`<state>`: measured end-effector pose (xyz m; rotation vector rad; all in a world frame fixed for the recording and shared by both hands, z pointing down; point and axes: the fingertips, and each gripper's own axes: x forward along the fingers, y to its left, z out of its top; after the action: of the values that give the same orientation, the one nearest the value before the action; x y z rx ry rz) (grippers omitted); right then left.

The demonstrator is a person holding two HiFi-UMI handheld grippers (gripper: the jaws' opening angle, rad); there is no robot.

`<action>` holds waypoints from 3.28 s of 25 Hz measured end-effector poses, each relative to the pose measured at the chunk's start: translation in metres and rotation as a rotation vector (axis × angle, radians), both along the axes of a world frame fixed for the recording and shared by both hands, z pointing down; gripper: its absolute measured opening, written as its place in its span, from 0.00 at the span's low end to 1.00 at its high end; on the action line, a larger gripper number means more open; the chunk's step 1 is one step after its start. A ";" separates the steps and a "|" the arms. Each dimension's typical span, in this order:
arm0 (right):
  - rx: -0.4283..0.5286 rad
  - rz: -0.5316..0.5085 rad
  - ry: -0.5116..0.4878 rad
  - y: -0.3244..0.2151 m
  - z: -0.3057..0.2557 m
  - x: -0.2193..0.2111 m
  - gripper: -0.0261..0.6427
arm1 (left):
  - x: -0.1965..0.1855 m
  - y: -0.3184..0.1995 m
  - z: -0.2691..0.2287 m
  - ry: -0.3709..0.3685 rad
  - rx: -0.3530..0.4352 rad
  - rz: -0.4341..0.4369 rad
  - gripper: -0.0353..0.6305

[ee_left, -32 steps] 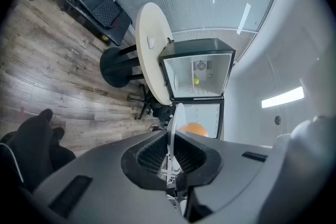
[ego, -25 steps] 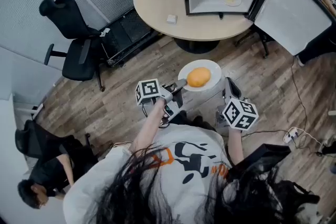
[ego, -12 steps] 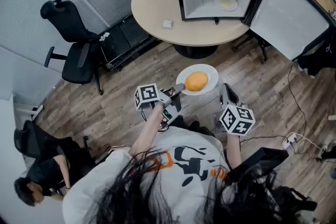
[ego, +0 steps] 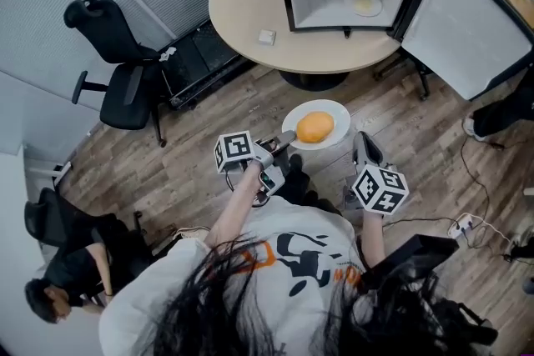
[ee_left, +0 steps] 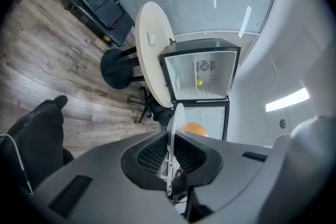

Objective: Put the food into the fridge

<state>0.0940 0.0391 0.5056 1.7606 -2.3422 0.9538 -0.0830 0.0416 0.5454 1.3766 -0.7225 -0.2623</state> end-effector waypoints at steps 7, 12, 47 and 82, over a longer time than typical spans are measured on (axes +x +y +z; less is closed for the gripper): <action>-0.017 -0.029 -0.016 -0.031 0.010 -0.013 0.06 | -0.010 -0.028 0.010 -0.009 -0.016 -0.012 0.10; -0.024 -0.027 -0.023 -0.070 0.014 -0.017 0.06 | -0.014 -0.066 0.014 -0.003 -0.010 -0.012 0.10; -0.104 0.022 0.039 -0.252 0.025 -0.039 0.06 | -0.025 -0.275 0.028 0.016 -0.010 0.079 0.11; -0.137 -0.277 0.024 -0.333 0.044 0.028 0.06 | 0.034 -0.341 0.056 -0.016 0.024 -0.405 0.12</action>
<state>0.1219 -0.2937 0.5495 1.3467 -2.3603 1.0132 -0.0485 -0.2992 0.6013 1.2474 -1.0129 -0.5805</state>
